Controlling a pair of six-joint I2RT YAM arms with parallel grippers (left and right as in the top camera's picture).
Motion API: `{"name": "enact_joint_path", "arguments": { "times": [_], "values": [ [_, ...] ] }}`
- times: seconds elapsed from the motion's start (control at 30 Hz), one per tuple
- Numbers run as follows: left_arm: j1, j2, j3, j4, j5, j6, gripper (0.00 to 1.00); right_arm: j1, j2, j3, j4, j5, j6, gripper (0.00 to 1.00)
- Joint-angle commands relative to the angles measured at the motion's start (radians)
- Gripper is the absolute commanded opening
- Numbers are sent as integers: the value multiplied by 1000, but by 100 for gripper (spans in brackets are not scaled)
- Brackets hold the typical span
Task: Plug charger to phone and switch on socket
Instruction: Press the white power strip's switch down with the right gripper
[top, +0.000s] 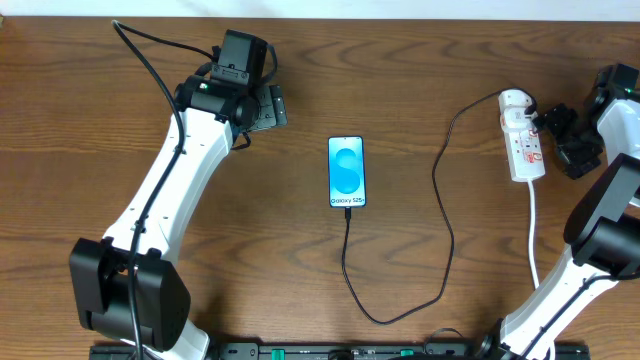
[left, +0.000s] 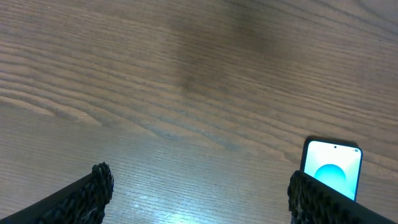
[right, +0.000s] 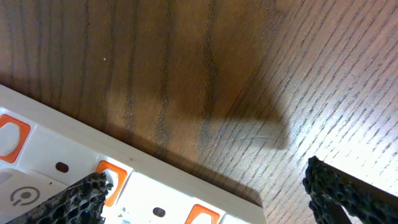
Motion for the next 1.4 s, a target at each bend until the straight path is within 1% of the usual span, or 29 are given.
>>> {"name": "enact_joint_path", "arguments": {
  "times": [0.0, 0.7, 0.9, 1.37],
  "values": [
    [1, 6, 1, 0, -25, -5, 92, 3, 16, 4, 2, 20, 12, 99],
    [1, 6, 1, 0, -24, -5, 91, 7, 27, -43, 25, 11, 16, 99],
    [1, 6, 1, 0, -25, -5, 92, 7, 27, -43, 24, -60, 16, 99],
    [1, 6, 1, 0, -25, -5, 92, 9, 27, -44, -6, -87, 11, 99]
  ]
}}
